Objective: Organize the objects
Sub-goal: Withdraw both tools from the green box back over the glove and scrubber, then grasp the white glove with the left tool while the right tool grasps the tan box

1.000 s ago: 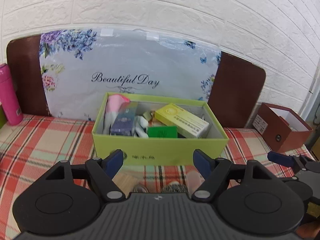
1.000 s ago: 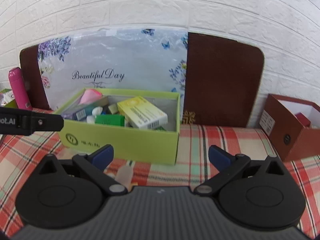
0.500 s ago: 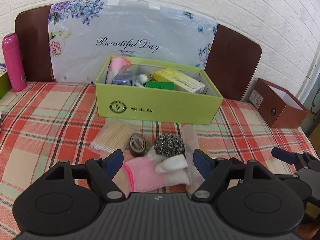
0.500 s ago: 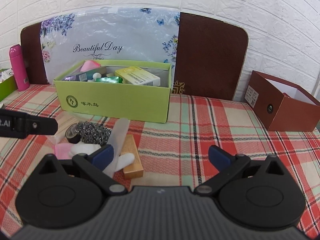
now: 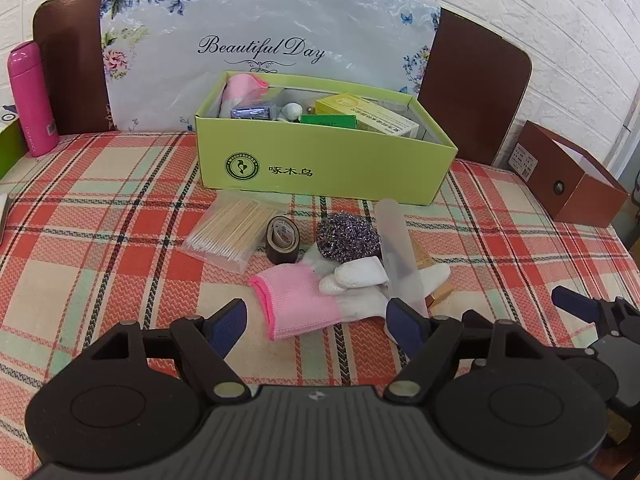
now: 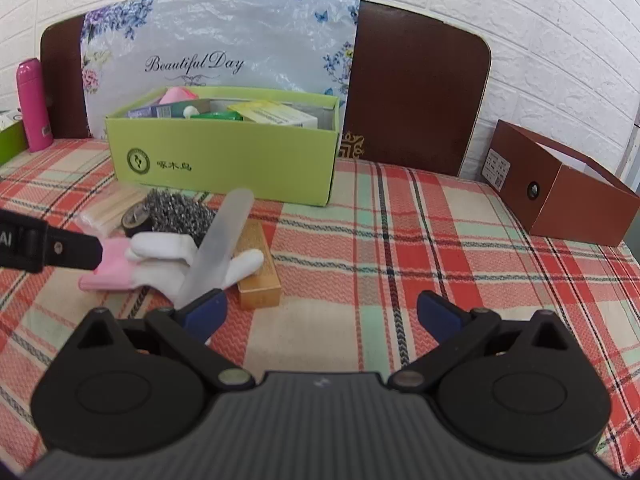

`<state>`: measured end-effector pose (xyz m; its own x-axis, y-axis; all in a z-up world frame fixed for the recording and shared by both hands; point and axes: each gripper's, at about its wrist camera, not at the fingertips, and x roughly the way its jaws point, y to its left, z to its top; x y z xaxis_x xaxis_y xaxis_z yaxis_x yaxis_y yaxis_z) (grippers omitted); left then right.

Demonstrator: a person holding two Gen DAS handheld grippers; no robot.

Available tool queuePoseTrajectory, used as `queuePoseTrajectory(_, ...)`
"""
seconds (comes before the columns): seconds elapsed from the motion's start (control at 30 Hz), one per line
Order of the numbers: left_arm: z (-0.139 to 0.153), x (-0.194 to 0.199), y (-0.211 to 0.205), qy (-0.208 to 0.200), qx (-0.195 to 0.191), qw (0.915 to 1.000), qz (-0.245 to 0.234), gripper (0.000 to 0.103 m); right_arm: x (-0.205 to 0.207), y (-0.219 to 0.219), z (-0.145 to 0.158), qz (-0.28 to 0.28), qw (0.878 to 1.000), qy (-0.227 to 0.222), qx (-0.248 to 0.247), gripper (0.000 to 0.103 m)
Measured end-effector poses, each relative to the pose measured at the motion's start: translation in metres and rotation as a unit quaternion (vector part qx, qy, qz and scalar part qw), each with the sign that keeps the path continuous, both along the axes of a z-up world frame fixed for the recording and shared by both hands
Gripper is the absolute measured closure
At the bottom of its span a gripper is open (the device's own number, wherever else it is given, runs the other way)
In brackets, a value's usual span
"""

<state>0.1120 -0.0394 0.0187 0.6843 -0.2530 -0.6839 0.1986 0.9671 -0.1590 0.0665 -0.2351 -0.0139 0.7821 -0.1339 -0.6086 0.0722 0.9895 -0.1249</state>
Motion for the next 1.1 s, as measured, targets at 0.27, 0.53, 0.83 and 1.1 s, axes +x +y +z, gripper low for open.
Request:
queuePoseTrajectory(0.27, -0.012, 0.018, -0.020, 0.002, 0.004, 0.9997, -0.026, 0.023, 0.007, -0.008, -0.014, -0.009, 1.000, 0.016, 0.012, 0.000)
queuePoseTrajectory(0.53, -0.031, 0.045, -0.042, 0.023, -0.002, 0.9982, -0.056, 0.035, 0.013, -0.014, -0.023, -0.015, 0.999, 0.026, 0.017, 0.000)
queuePoseTrajectory(0.83, -0.038, 0.035, -0.021, 0.042, 0.013, 0.9952, -0.088, 0.090, 0.016, -0.022, -0.025, 0.029, 0.997, 0.010, 0.069, 0.000)
queuePoseTrajectory(1.1, -0.035, 0.016, 0.027, 0.046, 0.018, 0.9976, -0.048, 0.091, 0.037, -0.004, -0.023, 0.084, 0.992, -0.006, 0.090, 0.004)
